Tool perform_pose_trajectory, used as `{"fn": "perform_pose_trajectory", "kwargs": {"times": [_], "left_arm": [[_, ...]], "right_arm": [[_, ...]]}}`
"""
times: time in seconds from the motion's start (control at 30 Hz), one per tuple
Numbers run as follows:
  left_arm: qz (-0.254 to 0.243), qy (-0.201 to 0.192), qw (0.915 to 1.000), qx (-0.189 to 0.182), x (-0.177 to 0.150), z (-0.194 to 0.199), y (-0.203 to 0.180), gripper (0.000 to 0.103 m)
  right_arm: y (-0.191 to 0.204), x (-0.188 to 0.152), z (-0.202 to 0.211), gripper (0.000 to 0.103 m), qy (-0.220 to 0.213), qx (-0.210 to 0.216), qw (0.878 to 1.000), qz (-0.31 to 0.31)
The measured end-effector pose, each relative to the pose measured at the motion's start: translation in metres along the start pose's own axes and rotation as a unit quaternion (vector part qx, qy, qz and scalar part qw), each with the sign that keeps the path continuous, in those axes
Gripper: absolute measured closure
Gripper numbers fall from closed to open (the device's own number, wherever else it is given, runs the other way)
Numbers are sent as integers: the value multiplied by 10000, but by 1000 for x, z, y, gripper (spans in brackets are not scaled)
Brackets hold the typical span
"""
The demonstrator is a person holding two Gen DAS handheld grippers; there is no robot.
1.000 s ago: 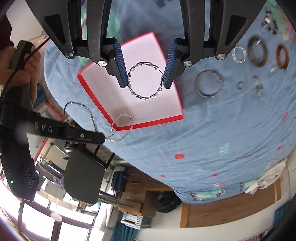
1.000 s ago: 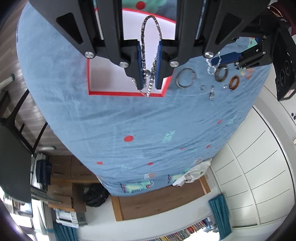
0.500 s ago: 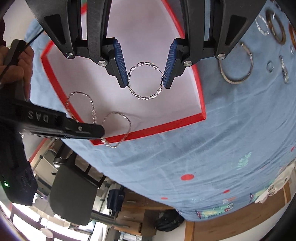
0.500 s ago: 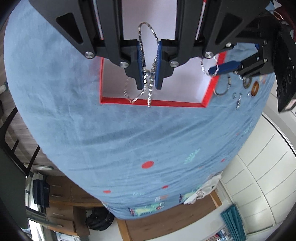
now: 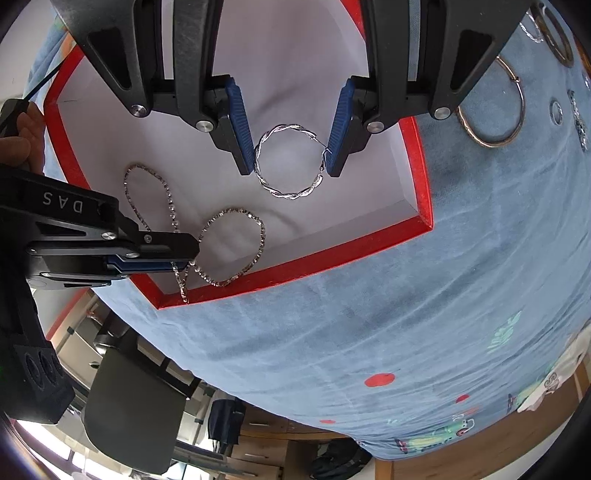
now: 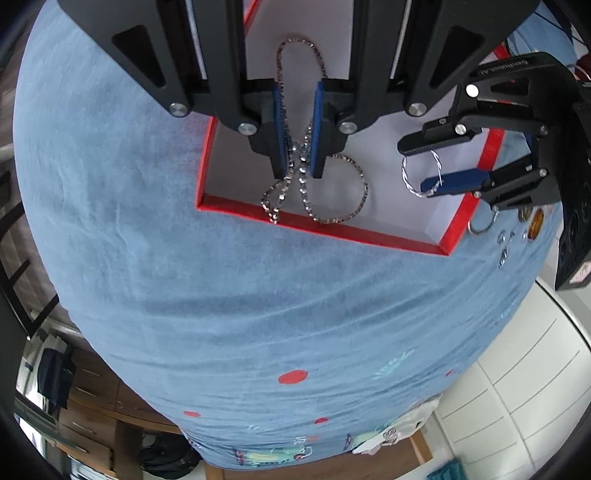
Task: Organize jewelry
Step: 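Carry the hoop and chain over the red box with both tools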
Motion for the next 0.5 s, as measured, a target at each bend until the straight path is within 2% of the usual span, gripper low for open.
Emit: {"fn": "perform_pose_trajectory", "kwargs": {"times": [0.33, 0.5], "left_arm": [[-57, 29, 9996, 292, 1, -7, -5, 61], [-63, 46, 9996, 270, 1, -7, -4, 61]], "right_arm": [[5, 5, -5, 90, 39, 23, 9994, 351], [8, 7, -7, 90, 168, -70, 9984, 532]]}}
Point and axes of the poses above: each gripper's, at about its wrist camera, not at the fingertips, and z roughly against the way its jaws point, y to its left, x to its top, the point moved 1 cm from there along -z, roughly the way its jaws point, and after that the axes turned 9 degrees about x, right-handed, at the moved point
